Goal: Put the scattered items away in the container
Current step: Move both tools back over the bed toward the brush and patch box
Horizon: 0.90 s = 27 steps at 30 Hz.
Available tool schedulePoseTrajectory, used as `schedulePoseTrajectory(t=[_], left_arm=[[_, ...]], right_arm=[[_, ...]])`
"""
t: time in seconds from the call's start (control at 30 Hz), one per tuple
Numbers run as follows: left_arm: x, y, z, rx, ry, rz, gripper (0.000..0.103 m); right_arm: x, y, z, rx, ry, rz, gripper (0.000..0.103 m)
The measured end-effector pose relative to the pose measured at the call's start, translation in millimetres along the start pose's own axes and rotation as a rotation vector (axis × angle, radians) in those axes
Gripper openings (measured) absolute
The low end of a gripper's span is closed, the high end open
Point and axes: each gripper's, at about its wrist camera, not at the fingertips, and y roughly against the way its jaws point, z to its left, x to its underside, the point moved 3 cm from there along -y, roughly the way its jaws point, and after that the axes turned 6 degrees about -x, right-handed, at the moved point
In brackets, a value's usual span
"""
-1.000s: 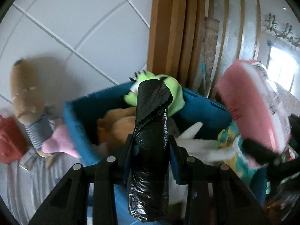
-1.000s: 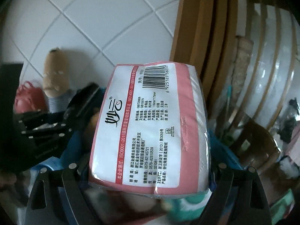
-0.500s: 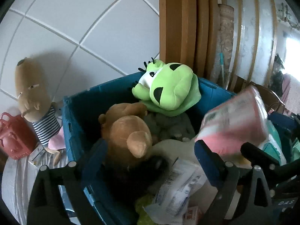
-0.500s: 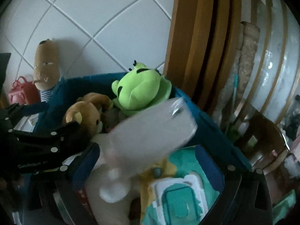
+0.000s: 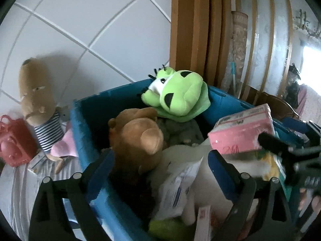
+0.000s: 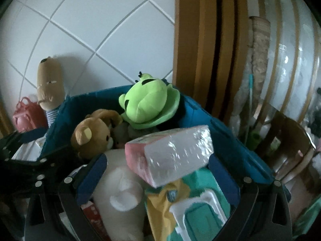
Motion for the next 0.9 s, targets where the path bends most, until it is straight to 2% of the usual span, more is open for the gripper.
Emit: schedulePoseTrajectory(t=[0.2,0.3,0.43,0.67,0.9], left_arm=[[32,45,34,-0.005,0.071,-0.044,0.095],[54,63,49,-0.008,0.07,-0.042,0.095],[90,77,77,-0.029,0.052,-0.016,0.102],[156,89,171,-0.135,0.099,0.082,0.102],[220,115,283,-0.262,0.164,0.164,0.102]], right_arm=[[35,32,1,0.012,-0.077,-0.036,0.103],[55,50,11,0.023,-0.103,-0.04,0.103],[73,69,37,0.028,-0.108,-0.051,0.103],[87,86,102,0.031,-0.119,-0.089,0.103],[95,102,182,-0.024,-0.092,-0.154,0.103]])
